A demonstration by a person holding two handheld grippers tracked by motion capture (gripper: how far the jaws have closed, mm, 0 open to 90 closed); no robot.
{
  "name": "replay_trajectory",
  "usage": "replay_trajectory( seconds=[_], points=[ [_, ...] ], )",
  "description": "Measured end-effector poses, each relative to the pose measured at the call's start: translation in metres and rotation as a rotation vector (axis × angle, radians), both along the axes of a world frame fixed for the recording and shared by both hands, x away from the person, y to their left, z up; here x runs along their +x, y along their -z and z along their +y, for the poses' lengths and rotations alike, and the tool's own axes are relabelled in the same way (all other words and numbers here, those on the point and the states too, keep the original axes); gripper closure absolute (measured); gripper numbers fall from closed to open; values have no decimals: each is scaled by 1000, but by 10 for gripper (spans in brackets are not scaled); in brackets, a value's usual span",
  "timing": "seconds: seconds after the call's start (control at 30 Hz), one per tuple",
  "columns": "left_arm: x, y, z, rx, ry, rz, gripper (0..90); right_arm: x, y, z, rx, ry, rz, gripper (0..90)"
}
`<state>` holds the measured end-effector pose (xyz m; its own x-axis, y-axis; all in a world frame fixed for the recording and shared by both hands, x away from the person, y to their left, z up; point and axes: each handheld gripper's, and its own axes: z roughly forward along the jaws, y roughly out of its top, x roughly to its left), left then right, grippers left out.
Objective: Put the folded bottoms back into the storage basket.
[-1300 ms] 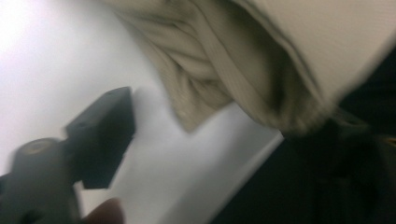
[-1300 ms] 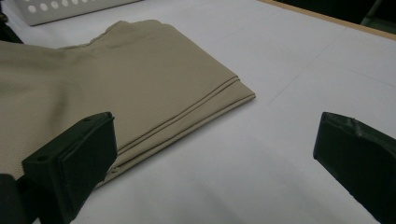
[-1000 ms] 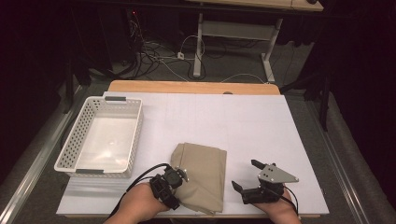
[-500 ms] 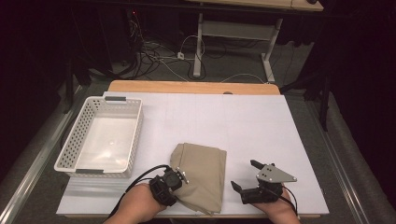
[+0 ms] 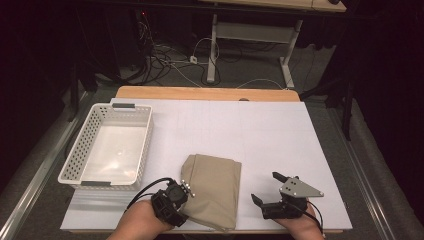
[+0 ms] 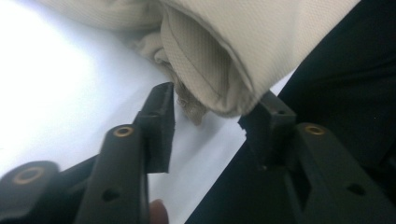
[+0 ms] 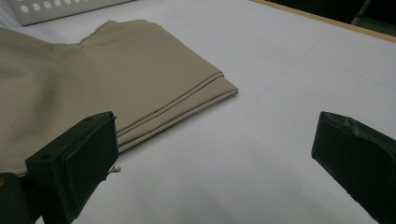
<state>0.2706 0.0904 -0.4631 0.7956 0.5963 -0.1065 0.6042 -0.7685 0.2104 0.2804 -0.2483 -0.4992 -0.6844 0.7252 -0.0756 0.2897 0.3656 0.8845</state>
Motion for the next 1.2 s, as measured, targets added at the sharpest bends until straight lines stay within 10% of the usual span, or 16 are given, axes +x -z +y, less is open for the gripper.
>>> replay_trajectory(
  seconds=[0.4, 0.57, 0.83, 1.2],
  points=[
    [1, -7, 0, -38, -2, 13, 378, 0, 2, -2, -8, 7, 6, 6],
    [6, 1, -1, 8, -26, 6, 365, 1, 3, -2, -12, 5, 9, 7],
    [29, 20, -7, 7, -92, 124, 276, 2, 4, 1, -13, 0, 10, 7],
    [25, 18, -15, -22, -42, 93, 517, 1, 4, 3, -19, -11, 8, 7]
  ],
)
